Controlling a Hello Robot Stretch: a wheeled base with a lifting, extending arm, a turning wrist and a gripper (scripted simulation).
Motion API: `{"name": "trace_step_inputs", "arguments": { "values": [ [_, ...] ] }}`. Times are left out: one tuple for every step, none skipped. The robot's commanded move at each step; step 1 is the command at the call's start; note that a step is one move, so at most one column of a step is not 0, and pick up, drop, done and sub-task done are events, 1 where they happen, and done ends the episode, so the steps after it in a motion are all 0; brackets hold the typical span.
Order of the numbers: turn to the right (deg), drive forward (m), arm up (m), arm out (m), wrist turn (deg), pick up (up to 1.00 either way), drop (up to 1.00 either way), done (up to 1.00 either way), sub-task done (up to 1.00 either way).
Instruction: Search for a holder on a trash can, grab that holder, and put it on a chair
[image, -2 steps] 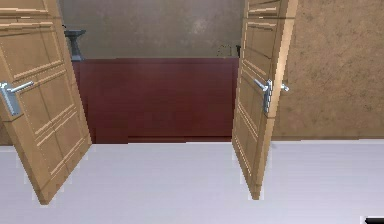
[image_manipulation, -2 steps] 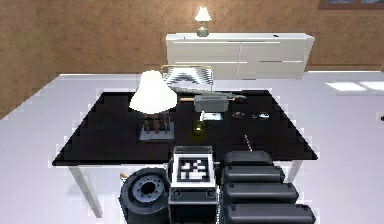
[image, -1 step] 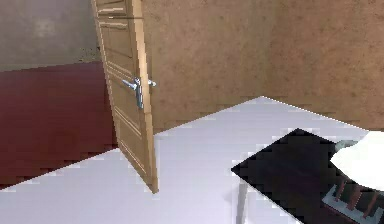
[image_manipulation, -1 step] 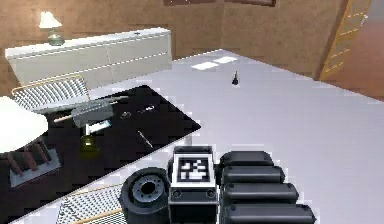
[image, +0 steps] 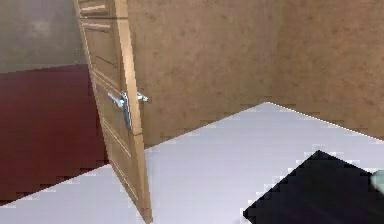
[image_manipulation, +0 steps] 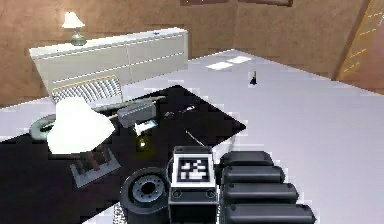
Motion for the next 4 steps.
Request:
{"name": "trace_step_inputs", "arguments": {
  "values": [
    [45.0,0.00,0.00,0.00,0.0,0.00,0.00,0.00,0.00],
    [45.0,0.00,0.00,0.00,0.0,0.00,0.00,0.00,0.00],
    [45.0,0.00,0.00,0.00,0.0,0.00,0.00,0.00,0.00],
    [-45.0,0.00,0.00,0.00,0.0,0.00,0.00,0.00,0.00]
  ]
}}
